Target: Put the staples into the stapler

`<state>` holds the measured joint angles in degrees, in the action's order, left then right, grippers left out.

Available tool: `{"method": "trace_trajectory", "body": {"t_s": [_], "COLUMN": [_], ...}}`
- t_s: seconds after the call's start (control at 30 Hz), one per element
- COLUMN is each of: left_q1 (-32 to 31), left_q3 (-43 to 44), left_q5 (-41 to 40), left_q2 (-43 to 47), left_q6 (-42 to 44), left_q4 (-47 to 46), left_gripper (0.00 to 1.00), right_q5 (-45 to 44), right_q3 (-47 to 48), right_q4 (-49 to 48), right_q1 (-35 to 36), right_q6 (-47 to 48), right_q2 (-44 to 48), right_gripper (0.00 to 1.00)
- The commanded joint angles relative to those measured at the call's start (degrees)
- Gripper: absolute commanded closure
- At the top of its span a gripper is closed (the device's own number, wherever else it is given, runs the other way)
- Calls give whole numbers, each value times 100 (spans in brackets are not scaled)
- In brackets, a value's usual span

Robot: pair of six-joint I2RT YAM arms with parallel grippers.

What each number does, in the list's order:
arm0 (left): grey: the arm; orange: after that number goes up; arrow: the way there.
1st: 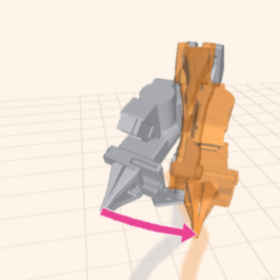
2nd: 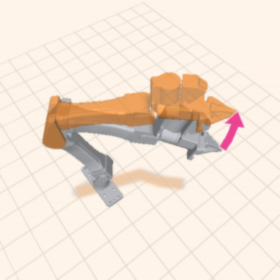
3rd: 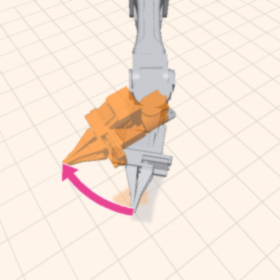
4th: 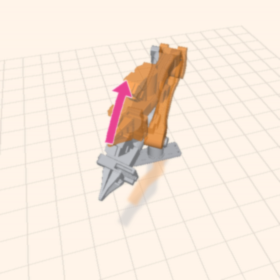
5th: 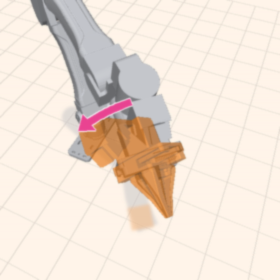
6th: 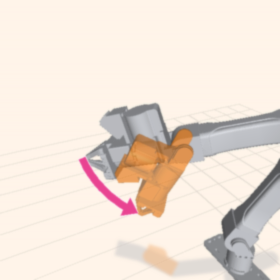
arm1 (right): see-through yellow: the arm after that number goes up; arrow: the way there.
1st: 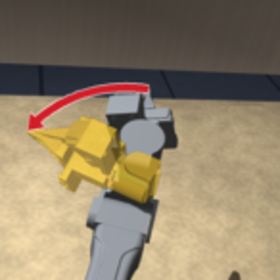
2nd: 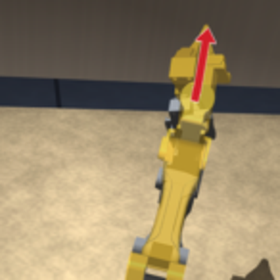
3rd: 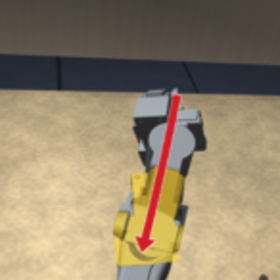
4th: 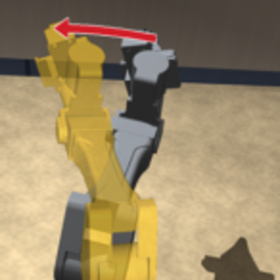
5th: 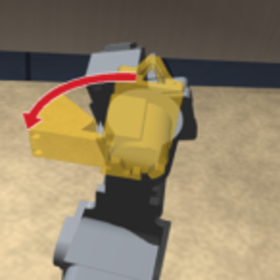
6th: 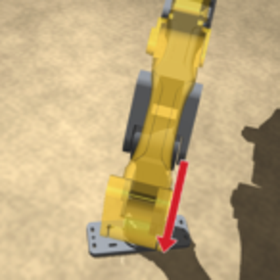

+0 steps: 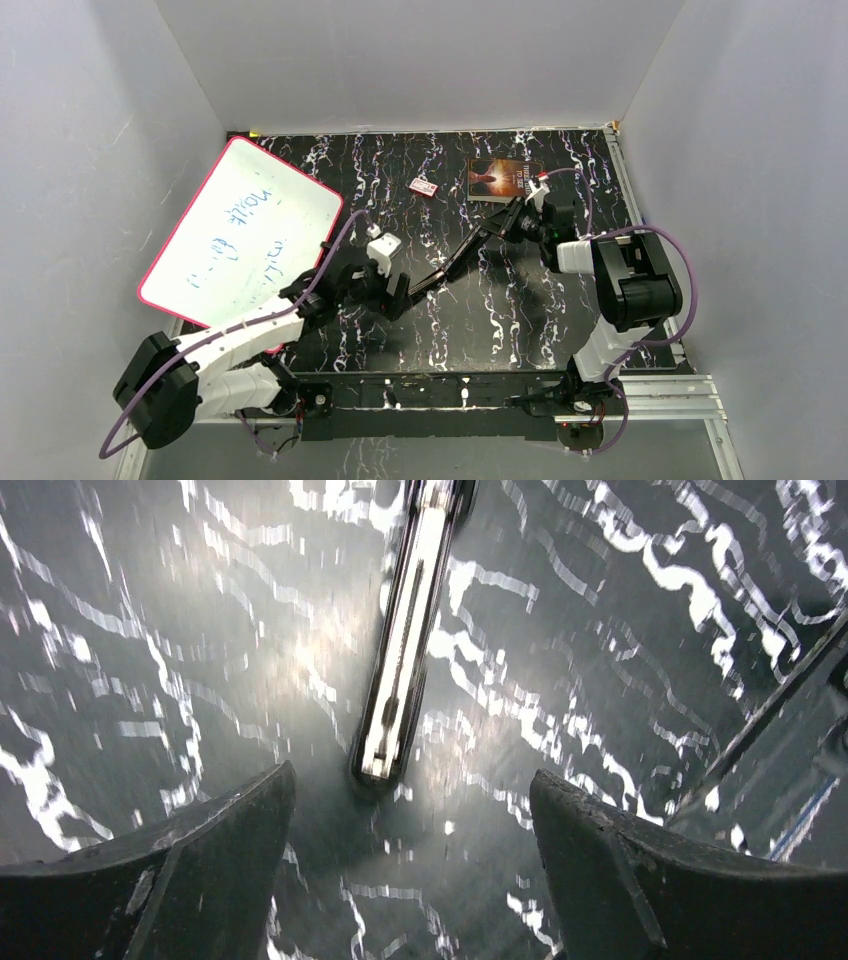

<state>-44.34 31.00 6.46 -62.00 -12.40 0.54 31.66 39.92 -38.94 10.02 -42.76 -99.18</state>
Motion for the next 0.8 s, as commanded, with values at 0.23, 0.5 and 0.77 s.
{"method": "trace_trajectory", "body": {"t_s": [0.23,0.5,0.77], "left_q1": [4,19,13], "left_q3": [1452,1976,1937], "left_q5": [1394,1641,1744], "left_q2": [-2336,-3374,-3757], "left_q6": [1842,2415,2303], "left_q4": [-1790,-1502,-1772], "left_gripper": [13,15,30], "right_q5": [59,103,126], "right_q3": [-490,-560,-617], "right_q4": [-830,-819,-808], "right_q1": [-7,-1,-4], "right_q6": [-92,-83,-64], "right_q2": [374,488,529], "right_gripper": [100,99,98]}}
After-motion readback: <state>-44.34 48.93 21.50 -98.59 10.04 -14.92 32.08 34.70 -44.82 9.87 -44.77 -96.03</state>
